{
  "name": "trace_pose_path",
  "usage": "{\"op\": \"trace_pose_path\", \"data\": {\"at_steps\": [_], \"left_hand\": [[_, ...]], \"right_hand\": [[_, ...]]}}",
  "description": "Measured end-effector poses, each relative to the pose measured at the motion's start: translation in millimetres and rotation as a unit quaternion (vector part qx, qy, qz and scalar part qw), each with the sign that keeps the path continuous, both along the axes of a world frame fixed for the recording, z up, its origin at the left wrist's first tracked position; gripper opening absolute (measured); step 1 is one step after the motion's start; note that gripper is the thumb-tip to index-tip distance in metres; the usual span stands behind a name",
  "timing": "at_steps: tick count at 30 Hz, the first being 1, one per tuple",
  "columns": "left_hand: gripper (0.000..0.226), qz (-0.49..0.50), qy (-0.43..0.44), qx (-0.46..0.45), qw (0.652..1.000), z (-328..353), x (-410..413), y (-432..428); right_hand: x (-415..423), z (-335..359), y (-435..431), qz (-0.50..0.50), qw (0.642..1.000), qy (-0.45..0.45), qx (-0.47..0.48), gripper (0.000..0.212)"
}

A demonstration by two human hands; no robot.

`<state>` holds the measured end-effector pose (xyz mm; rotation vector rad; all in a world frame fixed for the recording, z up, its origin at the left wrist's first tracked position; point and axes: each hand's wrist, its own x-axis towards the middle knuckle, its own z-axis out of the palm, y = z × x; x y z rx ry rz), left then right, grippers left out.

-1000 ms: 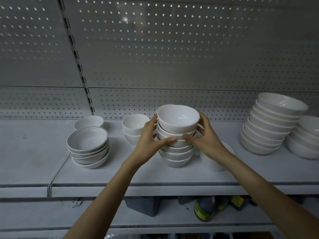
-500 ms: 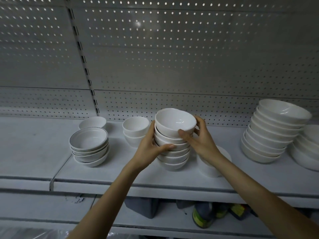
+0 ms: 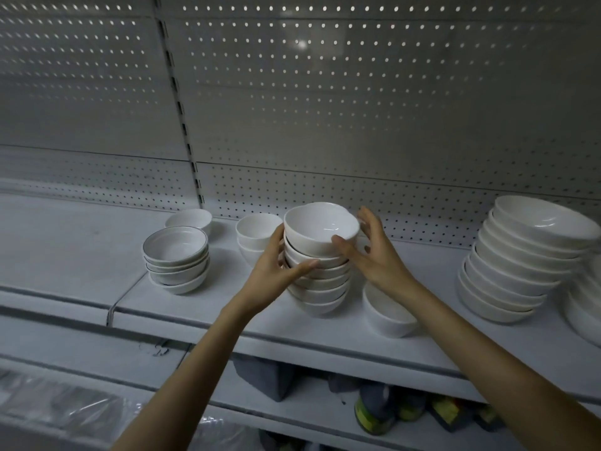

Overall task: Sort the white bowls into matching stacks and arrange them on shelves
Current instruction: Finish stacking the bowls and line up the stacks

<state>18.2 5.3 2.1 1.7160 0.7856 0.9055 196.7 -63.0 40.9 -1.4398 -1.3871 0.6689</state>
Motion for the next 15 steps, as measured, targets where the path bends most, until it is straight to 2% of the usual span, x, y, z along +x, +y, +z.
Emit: {"op": "trace_pose_path", "data": {"at_steps": [3, 8, 11, 15], "left_hand": [[0.088, 0.021, 0.033, 0.012, 0.999, 6, -12, -3], [0.075, 0.089, 0.141, 0.065, 0.984, 28, -47, -7], [0.069, 0.15, 0.264, 0.166, 0.938, 43, -70, -5], [0.062, 0.193, 0.4, 0.235, 0.864, 59, -97, 5]], "right_hand": [[7, 14, 0, -0.005, 0.996, -0.084, -0.006, 0.09], [7, 39, 8, 0.029, 0.969, -0.242, -0.034, 0.092], [-2, 51, 14, 0.043, 0.942, -0.331, -0.031, 0.086], [-22, 60, 28, 0.062, 0.911, -0.407, -0.023, 0.079]]}}
